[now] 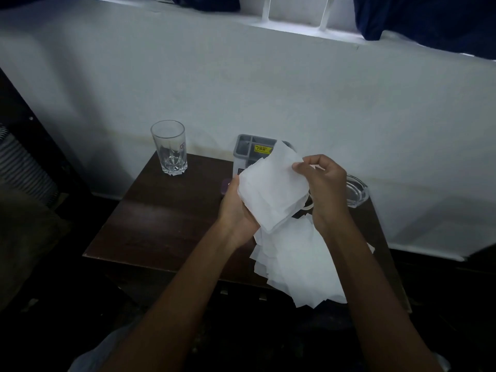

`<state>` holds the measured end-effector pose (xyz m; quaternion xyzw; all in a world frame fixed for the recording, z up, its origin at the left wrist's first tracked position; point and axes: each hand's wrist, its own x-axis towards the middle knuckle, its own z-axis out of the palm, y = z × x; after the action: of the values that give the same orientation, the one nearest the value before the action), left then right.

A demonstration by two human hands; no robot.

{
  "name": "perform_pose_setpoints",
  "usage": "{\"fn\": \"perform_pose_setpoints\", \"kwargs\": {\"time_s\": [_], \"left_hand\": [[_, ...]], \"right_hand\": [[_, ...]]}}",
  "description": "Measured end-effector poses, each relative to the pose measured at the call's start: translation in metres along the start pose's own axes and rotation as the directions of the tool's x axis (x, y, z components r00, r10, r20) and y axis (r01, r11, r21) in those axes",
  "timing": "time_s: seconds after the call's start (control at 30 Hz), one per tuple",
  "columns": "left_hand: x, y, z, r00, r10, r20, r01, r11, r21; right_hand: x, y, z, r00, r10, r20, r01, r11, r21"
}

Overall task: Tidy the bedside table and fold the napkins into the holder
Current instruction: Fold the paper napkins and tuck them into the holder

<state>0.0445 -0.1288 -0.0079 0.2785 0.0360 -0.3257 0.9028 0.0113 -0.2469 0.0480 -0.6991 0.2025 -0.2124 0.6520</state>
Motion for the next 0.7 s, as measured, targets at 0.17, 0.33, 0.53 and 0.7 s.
{"fn": "perform_pose_setpoints", "kwargs": {"time_s": [0.17,0.33,0.53,0.7], "left_hand": [[0.003,-0.001,-0.002,1.0,0.019,-0.007,-0.019,0.999,0.044],[0.012,0.001,-0.007,0.993,0.078,-0.092,-0.073,0.996,0.057],[0.001,0.003,-0.003,0.99,0.015,-0.144,-0.025,0.997,-0.066],[-0.003,0.004,0.005,0.989,0.02,-0.147,-0.029,0.998,-0.058]], "right_hand": [[-0.002,-0.007,0.004,0.994,-0.024,0.108,0.022,1.0,0.014],[-0.004,-0.005,0.006,0.99,-0.007,0.142,0.008,1.0,-0.008],[-0.002,0.011,0.011,0.999,0.034,-0.032,-0.036,0.996,-0.078],[-0.003,0.016,0.017,0.997,0.039,-0.071,-0.046,0.994,-0.099]]}}
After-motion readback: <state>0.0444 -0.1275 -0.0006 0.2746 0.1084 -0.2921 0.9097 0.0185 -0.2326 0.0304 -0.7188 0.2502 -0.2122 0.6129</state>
